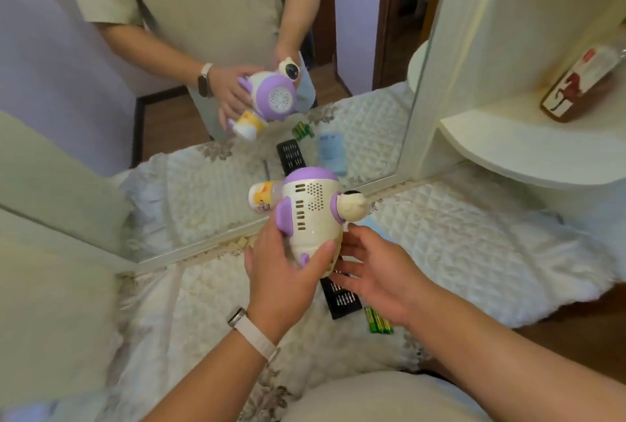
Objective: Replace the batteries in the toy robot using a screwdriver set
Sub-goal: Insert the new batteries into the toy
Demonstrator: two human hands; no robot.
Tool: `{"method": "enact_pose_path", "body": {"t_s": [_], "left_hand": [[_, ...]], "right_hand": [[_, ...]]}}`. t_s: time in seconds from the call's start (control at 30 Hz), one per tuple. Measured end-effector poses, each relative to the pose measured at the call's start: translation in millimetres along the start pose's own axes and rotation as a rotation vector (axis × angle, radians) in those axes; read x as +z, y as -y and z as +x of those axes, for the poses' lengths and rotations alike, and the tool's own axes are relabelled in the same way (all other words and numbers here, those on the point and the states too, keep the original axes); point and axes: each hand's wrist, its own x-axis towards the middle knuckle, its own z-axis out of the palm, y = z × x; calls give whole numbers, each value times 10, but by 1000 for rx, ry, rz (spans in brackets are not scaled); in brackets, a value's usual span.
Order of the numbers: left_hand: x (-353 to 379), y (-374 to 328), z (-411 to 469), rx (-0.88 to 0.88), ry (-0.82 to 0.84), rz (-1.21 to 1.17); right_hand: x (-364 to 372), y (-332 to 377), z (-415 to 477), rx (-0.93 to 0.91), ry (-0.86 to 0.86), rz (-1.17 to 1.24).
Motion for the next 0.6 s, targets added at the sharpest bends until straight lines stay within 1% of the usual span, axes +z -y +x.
{"method": "enact_pose_path", "body": {"t_s": [0.27,0.47,0.6], "left_hand": [[609,-553,-58,105,104,387],[963,-788,-42,222,8,638],[1055,-921,1,251,-12,744]], "right_hand": [[-727,478,-23,91,51,116],[-1057,699,87,154,118,164],[-1115,780,174,192,152,216]]}}
